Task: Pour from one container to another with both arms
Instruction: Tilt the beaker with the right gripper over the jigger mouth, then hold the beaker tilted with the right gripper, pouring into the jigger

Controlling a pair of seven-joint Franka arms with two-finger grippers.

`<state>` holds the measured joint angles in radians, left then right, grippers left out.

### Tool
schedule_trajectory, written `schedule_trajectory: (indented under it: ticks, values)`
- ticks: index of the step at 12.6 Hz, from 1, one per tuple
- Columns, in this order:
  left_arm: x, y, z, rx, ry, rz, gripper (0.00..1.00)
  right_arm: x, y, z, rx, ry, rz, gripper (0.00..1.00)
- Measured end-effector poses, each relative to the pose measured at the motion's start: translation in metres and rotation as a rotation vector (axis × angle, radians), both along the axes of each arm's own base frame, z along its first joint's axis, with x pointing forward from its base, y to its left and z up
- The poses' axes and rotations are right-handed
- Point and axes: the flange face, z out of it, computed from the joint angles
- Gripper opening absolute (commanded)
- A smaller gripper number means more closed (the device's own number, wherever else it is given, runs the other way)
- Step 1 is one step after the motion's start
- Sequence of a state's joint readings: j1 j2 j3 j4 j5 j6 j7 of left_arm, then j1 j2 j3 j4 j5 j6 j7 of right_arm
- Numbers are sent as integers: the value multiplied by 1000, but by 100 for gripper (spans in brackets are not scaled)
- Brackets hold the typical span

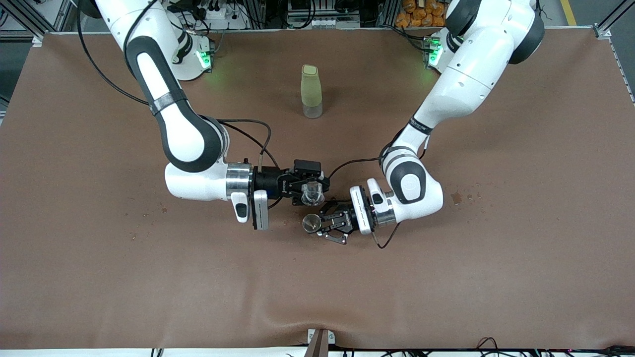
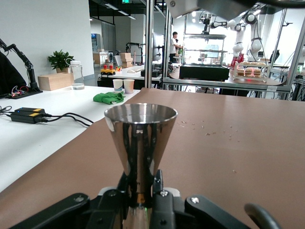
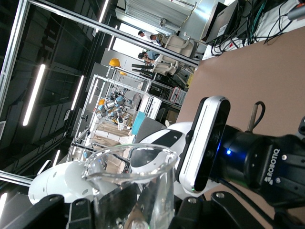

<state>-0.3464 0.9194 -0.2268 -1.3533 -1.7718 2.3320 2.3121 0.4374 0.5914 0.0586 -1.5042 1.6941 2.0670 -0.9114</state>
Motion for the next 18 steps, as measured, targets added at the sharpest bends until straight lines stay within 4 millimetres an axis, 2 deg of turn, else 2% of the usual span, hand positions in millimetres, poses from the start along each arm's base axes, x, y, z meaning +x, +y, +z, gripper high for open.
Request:
schedule_trajectory:
  ticks: [11, 18]
  values:
    - [4, 6, 0, 8, -29, 4, 0, 1, -4, 8, 55, 105, -50, 0]
    - [0, -1, 1, 4, -28, -6, 0, 6, -6, 16, 71, 122, -66, 0]
